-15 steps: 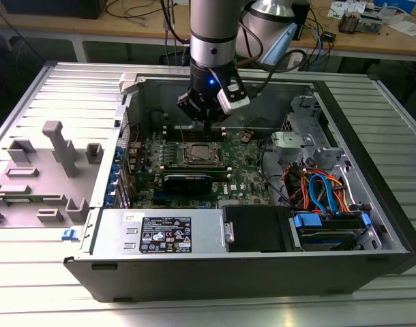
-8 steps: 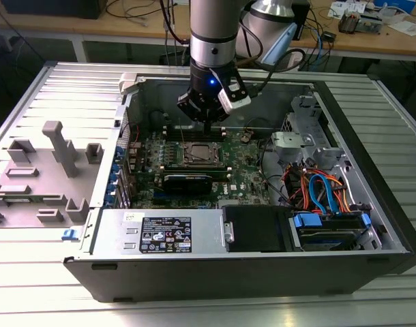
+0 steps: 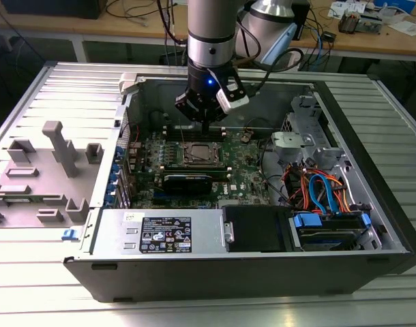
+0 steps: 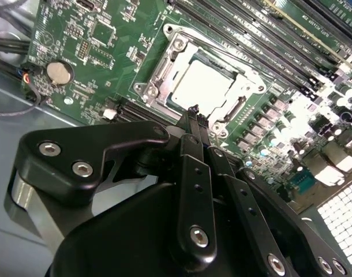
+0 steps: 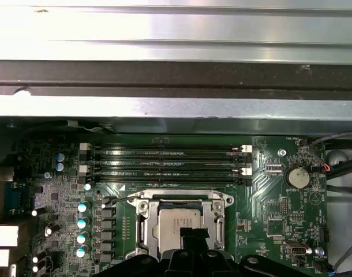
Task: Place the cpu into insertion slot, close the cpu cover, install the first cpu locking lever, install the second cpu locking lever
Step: 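Install the first cpu locking lever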
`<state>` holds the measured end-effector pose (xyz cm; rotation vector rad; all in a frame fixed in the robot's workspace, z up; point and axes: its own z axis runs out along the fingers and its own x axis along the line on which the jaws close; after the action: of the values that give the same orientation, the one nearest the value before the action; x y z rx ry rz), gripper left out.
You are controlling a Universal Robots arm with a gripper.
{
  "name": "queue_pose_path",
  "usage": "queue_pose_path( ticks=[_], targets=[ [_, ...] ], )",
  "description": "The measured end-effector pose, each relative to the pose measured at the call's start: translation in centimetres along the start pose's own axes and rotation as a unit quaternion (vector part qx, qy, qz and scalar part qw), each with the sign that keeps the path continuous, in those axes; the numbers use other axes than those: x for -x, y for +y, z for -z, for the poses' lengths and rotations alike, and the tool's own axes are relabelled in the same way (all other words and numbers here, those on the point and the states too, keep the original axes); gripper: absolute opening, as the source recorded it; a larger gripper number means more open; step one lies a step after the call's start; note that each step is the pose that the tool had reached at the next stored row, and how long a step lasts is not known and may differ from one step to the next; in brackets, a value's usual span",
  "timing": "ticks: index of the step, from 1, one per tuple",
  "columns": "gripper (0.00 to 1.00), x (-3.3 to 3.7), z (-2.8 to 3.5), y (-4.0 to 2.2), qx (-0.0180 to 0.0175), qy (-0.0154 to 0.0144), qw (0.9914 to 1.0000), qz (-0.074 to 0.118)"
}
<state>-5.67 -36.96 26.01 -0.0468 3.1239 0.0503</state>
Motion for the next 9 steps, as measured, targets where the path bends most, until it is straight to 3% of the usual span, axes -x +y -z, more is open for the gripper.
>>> queue_pose_path(
  ticks=[3, 6, 9],
  targets=[
    [0.11, -0.05, -0.02, -0.01, 0.0004, 0.0007, 0.99971, 0.024],
    [0.11, -0.52, -0.07, 0.01, 0.0004, 0.0006, 0.99971, 0.024],
    [0.11, -1.44, -0.08, 0.03, 0.0005, 0.0002, 0.99972, 0.024]
  ],
)
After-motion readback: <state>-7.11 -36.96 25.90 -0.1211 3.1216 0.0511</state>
